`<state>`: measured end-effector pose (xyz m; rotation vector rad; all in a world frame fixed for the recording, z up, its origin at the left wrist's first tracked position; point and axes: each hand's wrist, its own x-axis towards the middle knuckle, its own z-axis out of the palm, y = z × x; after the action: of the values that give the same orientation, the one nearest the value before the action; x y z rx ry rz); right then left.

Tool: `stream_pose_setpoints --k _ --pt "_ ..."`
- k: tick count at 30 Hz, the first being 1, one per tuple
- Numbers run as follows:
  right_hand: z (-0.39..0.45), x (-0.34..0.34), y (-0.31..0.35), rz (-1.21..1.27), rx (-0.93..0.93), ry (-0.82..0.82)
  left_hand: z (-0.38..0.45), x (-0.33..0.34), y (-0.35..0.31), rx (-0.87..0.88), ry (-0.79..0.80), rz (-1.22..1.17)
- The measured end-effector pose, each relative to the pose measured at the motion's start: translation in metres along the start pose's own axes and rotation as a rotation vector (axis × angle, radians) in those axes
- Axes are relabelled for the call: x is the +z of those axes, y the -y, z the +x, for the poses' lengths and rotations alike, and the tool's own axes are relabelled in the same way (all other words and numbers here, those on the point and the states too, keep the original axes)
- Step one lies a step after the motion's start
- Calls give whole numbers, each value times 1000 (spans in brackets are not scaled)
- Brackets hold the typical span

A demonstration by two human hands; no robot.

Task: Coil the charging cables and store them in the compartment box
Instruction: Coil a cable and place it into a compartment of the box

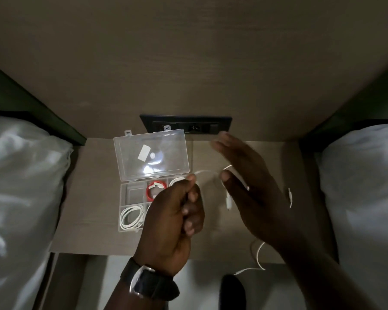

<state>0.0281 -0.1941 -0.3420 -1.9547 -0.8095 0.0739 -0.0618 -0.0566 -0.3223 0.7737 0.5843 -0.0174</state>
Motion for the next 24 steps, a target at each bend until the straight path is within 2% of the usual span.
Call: stream_pose_setpoints --k 2,4,6,9,11,13,14,16,18,19,21,22,24 --pt "10 2 -1 78 49 223 -5 0 -1 -49 113 -54" --pt "9 8 1 304 204 312 -6 -3 -5 -56 204 -248" --pt "-2 19 5 522 395 208 -4 -8 -8 1 232 -412" --pt "-27 34 15 878 823 -15 0 -16 -10 68 214 -504" --pt "-45 45 27 1083 961 -13 1 -20 -8 76 178 -481" --pt "-53 54 36 1080 957 2 1 -22 -4 41 145 -442" --pt "-53 56 34 1013 943 -58 1 -23 -2 23 125 -408" --pt "-47 49 22 806 849 -278 0 -25 0 -4 70 -301" --pt "-36 31 14 527 605 -431 -4 -25 2 -25 0 -148" --pt "-30 24 12 378 466 -411 -7 -25 2 -26 -24 -64" --pt "-22 20 10 105 269 -248 -12 -23 3 -2 -50 88" --pt "-18 18 10 39 239 -156 -15 -21 4 25 -54 153" --pt "-10 6 12 36 280 -152 -17 -19 5 73 -78 265"
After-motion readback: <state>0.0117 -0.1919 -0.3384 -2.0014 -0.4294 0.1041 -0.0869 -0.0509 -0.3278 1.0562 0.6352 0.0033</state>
